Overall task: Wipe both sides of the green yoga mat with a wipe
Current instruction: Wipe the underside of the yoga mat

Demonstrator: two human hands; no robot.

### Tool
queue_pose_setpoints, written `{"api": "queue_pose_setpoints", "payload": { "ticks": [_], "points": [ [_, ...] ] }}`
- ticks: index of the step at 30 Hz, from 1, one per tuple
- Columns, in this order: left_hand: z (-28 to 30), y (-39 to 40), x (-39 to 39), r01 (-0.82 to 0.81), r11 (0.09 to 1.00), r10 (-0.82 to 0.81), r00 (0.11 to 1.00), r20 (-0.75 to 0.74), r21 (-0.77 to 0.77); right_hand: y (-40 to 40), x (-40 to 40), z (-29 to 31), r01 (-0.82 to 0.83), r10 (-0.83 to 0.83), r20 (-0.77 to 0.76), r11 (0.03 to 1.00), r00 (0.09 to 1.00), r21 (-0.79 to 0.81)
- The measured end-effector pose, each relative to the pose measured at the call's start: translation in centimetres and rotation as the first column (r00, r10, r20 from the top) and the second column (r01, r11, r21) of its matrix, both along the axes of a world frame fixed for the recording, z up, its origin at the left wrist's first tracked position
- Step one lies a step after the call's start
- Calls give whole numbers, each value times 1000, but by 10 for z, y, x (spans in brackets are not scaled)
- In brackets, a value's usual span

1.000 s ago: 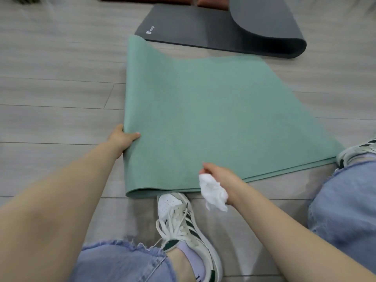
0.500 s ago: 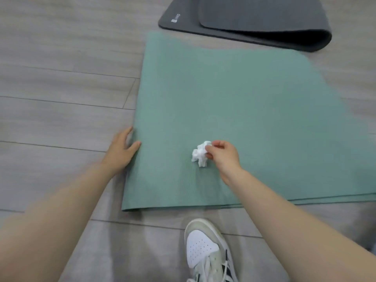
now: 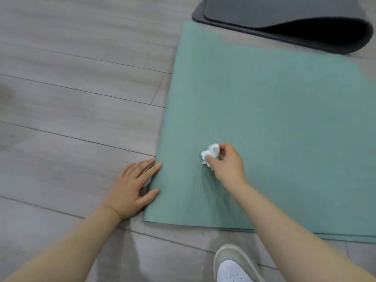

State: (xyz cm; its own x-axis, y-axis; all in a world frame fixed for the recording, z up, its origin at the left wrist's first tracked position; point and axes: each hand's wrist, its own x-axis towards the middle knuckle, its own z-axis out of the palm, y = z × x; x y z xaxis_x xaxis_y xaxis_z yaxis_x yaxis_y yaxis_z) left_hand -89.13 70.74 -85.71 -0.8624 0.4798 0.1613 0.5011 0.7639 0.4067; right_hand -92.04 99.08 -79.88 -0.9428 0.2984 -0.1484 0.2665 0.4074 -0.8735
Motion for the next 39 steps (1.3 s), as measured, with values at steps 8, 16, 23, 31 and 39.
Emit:
{"api": "queue_pose_setpoints", "payload": {
  "ticks": [8, 16, 23, 31, 39],
  "points": [
    [-1, -5, -3, -58, 996, 55, 997, 45, 60, -111, -104, -2, -492, 557, 4, 730, 830, 475],
    [-3, -6, -5, -32, 996, 30, 999, 23, 78, 72, -131, -14, 198, -268, 55, 821, 962, 535],
    [-3, -6, -6, -38, 998, 38, 999, 16, 49, -62, -144, -12, -78, 62, 58, 945, 996, 317],
    [-2, -5, -4, -48, 999, 47, 998, 31, 24, -42, -146, -24, -300, 356, 18, 757, 934, 580],
    [-1, -3, -5, -49, 999, 50, 998, 27, -8, 147, -119, -18, 437, -553, 85, 734, 829, 520]
  ]
}}
